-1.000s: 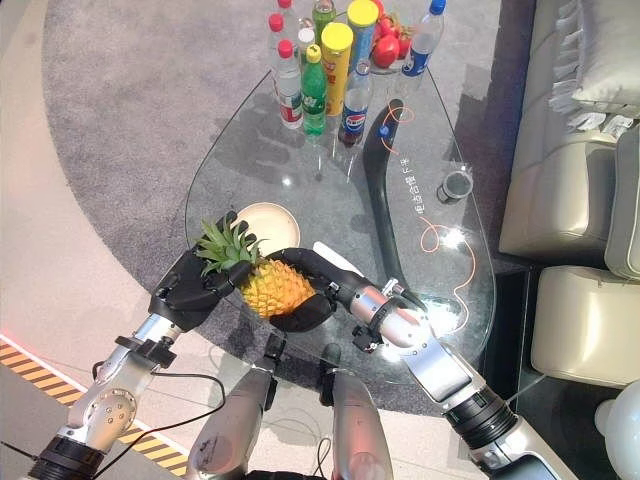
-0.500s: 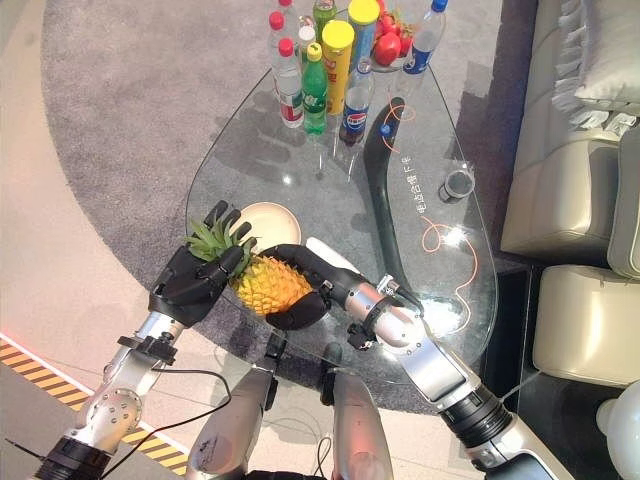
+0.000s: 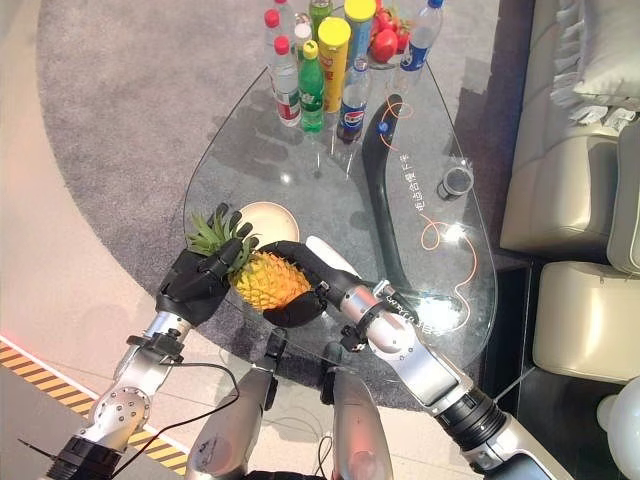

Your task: Pick up the fruit to the plate

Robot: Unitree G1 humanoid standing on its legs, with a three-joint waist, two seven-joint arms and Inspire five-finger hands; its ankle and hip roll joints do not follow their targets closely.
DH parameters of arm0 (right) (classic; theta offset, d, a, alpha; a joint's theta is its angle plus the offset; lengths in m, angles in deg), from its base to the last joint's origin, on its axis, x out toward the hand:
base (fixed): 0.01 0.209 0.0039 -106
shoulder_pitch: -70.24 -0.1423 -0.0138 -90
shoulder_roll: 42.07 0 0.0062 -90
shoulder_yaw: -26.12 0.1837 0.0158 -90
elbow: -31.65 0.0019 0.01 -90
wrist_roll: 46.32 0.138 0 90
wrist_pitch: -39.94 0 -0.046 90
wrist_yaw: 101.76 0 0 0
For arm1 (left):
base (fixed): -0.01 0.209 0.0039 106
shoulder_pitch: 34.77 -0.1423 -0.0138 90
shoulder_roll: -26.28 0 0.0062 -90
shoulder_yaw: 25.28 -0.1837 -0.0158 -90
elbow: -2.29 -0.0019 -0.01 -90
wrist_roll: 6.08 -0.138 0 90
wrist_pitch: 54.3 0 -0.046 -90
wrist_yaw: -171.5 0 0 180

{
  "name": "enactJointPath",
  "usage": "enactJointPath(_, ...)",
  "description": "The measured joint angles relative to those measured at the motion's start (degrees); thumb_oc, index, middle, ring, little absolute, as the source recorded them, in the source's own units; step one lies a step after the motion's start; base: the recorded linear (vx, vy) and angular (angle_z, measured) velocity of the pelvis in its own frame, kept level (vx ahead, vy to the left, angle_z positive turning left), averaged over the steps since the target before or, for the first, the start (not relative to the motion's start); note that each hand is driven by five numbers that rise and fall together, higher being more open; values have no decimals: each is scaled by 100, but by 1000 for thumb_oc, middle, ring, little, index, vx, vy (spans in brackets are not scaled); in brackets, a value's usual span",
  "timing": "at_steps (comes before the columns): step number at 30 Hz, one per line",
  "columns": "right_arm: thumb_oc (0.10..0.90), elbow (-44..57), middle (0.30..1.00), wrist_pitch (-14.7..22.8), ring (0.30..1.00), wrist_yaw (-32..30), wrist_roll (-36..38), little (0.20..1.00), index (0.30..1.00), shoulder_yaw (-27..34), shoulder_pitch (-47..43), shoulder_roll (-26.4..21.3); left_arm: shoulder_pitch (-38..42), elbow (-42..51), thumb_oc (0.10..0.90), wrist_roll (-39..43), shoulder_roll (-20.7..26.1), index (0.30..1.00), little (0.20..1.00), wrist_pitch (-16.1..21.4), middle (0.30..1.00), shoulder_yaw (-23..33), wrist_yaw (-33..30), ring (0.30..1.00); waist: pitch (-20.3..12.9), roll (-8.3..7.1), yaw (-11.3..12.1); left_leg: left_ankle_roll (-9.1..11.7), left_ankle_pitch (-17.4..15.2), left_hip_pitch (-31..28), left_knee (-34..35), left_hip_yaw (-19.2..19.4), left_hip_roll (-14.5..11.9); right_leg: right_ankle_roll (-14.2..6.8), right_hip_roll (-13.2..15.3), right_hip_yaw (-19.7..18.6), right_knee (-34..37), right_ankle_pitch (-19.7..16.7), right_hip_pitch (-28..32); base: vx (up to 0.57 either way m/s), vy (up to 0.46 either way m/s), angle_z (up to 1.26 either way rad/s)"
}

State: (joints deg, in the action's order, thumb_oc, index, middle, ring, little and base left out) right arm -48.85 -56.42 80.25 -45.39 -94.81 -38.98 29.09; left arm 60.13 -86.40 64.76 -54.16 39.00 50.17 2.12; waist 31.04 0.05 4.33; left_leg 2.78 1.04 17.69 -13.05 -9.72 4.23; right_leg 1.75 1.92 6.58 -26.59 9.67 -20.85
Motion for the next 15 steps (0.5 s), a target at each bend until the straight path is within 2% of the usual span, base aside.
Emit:
enactJointPath(2, 100, 0, 300, 0, 300, -48, 70, 200, 300, -17, 40, 0, 0, -1, 800, 0, 21, 900, 900, -12, 900, -18, -5, 900, 2, 4, -19, 0, 0, -5, 0, 11, -2, 0, 0, -18, 1, 0, -1, -8, 18, -5)
enactJointPath(3, 100, 0, 300, 0, 300, -88, 77, 200, 300, -37, 40, 0, 2, -1, 679, 0, 23, 796, 779, -12, 796, -18, -5, 796, 4, 7, -22, 0, 0, -8, 2, 15, -3, 0, -6, -22, 1, 0, -1, -9, 8, -3)
enactJointPath(4, 100, 0, 300, 0, 300, -119, 80, 200, 300, -52, 39, 0, 6, -1, 306, 0, 24, 476, 406, -12, 476, -18, -5, 476, 7, 13, -23, 0, 0, -10, 2, 16, -4, 0, -8, -26, 1, 0, -1, 0, 0, 0)
enactJointPath(5, 100, 0, 300, 0, 300, -129, 83, 200, 300, -61, 39, 0, 8, -2, 100, 0, 30, 300, 200, -12, 300, -18, -5, 300, 10, 21, -25, 0, 0, -11, 2, 17, -5, 0, -5, -27, 0, 0, -1, 0, 0, 0)
enactJointPath(15, 100, 1, 300, 2, 300, -121, 144, 200, 300, -159, 39, 69, 54, -112, 100, 1, 76, 300, 200, 110, 300, -18, -24, 300, 9, 29, -40, -1, 0, -23, 6, 48, -5, -1, -5, -50, -8, -1, 0, 0, 0, 0)
